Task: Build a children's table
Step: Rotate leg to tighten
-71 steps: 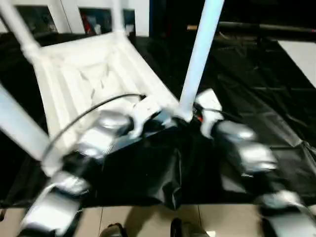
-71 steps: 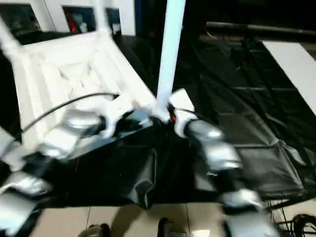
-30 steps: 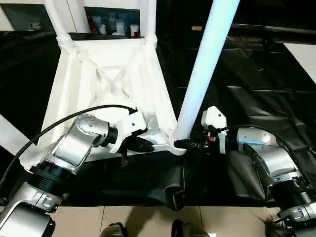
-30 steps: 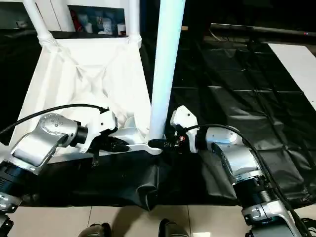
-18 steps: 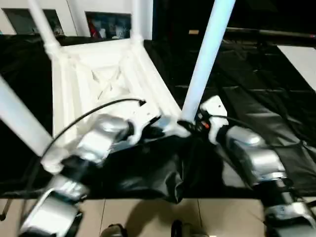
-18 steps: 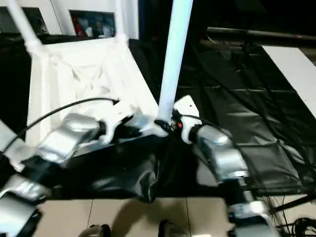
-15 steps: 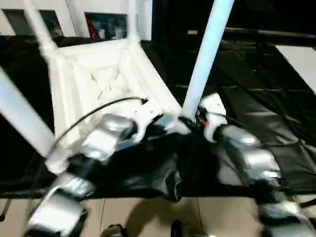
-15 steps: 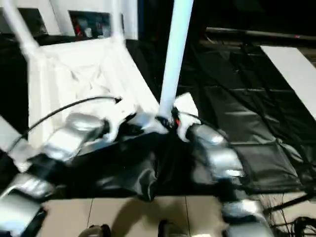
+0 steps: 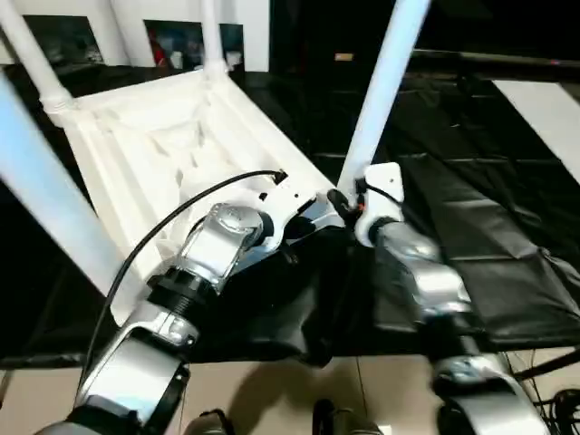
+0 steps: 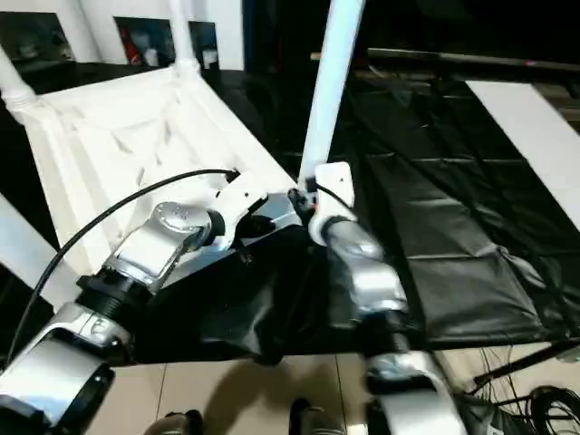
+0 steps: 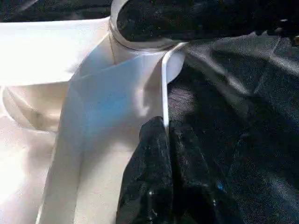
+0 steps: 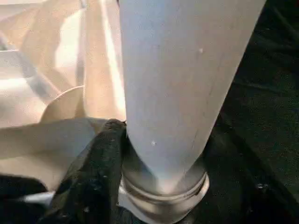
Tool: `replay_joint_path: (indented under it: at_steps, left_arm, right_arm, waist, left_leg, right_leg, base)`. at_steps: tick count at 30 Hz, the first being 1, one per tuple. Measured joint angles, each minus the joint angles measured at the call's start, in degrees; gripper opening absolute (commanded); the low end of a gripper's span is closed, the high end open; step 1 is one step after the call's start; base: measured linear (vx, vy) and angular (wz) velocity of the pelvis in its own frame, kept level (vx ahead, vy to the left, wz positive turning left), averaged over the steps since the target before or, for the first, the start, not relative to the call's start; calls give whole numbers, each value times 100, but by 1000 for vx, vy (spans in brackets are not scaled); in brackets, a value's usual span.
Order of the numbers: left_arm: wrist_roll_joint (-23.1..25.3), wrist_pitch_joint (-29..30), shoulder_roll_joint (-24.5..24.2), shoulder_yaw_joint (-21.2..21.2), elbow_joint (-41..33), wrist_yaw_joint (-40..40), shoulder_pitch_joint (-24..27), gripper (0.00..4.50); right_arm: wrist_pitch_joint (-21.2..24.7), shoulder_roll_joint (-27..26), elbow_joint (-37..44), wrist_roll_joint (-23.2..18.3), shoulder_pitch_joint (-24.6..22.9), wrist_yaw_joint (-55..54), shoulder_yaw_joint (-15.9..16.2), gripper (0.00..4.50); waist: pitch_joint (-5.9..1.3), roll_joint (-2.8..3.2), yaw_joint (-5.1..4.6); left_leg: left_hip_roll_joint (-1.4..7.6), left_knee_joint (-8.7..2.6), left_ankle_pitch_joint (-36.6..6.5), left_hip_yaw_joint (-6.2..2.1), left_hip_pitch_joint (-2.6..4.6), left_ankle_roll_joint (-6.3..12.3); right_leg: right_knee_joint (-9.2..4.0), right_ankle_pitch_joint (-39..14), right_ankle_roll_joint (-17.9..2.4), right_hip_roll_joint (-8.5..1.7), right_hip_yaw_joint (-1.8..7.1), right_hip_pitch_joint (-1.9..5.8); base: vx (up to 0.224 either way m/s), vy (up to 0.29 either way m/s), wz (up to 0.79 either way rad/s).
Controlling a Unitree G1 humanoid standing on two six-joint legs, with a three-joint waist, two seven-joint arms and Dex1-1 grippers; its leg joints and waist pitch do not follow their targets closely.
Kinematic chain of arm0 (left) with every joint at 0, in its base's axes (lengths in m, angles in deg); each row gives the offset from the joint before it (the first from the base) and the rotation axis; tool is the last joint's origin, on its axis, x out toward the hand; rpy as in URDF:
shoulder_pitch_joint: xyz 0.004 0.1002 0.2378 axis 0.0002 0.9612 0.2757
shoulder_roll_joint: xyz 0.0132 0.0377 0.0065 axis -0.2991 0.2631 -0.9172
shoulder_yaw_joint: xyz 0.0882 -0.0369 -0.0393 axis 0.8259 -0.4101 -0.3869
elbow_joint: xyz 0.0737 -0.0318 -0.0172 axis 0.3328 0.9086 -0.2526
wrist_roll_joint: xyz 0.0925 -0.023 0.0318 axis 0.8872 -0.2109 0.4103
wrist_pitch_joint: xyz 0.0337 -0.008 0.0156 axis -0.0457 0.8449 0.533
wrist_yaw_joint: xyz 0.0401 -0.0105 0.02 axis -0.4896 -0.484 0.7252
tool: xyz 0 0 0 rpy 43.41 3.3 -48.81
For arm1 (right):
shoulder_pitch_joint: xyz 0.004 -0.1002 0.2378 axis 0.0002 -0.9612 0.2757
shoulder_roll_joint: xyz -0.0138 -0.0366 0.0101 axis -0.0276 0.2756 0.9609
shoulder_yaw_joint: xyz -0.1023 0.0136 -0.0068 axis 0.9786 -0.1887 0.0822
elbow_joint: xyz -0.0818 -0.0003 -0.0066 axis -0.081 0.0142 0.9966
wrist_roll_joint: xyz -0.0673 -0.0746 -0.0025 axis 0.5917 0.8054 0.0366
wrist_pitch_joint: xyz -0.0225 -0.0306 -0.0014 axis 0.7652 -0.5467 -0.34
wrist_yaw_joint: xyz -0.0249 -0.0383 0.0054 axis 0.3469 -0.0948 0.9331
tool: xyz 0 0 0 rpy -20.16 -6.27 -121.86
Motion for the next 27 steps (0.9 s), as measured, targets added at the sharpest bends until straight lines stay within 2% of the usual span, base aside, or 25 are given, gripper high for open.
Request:
replay_joint_path:
  at_steps: [4, 8, 9, 13, 19, 22, 27]
  left_arm:
    - [-18, -106, -113, 34, -185, -202, 113, 0]
    - [-76, -187, -352, 96, -449, -537, 230, 0]
    - [-107, -218, -457, 119, -562, -703, 298, 0]
    - [-262, -335, -791, 124, -917, -1272, 489, 0]
    - [-476, -323, -1269, 163, -1413, -2071, 747, 0]
    - [-488, -266, -1377, 236, -1555, -2284, 793, 0]
    - [-522, -222, -1421, 302, -1626, -2398, 837, 0]
  right_arm:
    - [86, 514, 207, -124, -86, 795, 152, 316]
    - [92, 1293, 534, -248, -210, 1922, 456, 354]
    - [0, 1544, 638, -215, -307, 2289, 582, 354]
    - [-95, 2053, 873, -220, -587, 3202, 724, 354]
    - [-266, 2137, 1144, -379, -642, 3604, 786, 354]
    - [-320, 2133, 1266, -561, -792, 3730, 796, 354]
    - [-323, 2144, 1286, -572, -799, 3937, 799, 354]
  waist:
    - [6, 6, 7]
    - [12, 15, 19]
    - [12, 15, 23]
    - [25, 45, 44]
    - [27, 45, 78]
    - [30, 49, 115]
    - [31, 50, 110]
  left_leg:
    - [14, 0, 0, 2, 0, -1]
    - [27, 2, 1, 3, -1, -2]
    - [29, 5, 1, 7, 3, -3]
    - [89, -1, 15, 32, -9, 20]
    - [96, -2, 6, 65, -17, 16]
    - [97, 6, 7, 78, -15, 15]
    - [98, 19, 4, 125, 0, 7]
  right_leg:
    - [20, 43, -34, 0, -19, -1]
    - [66, 65, -39, -2, -38, -8]
    - [97, 67, -39, -3, -38, -8]
    - [123, 46, -53, 22, -67, -20]
    - [187, -26, -97, 22, -73, -54]
    - [188, -26, -97, 14, -70, -50]
    - [189, -23, -99, -3, -51, -35]
  base:
    - [0, 0, 0]
    - [0, 0, 0]
    - [0, 0, 0]
    - [69, -30, 6]
    - [22, -6, 0]
    - [0, 0, 0]
    - [0, 0, 0]
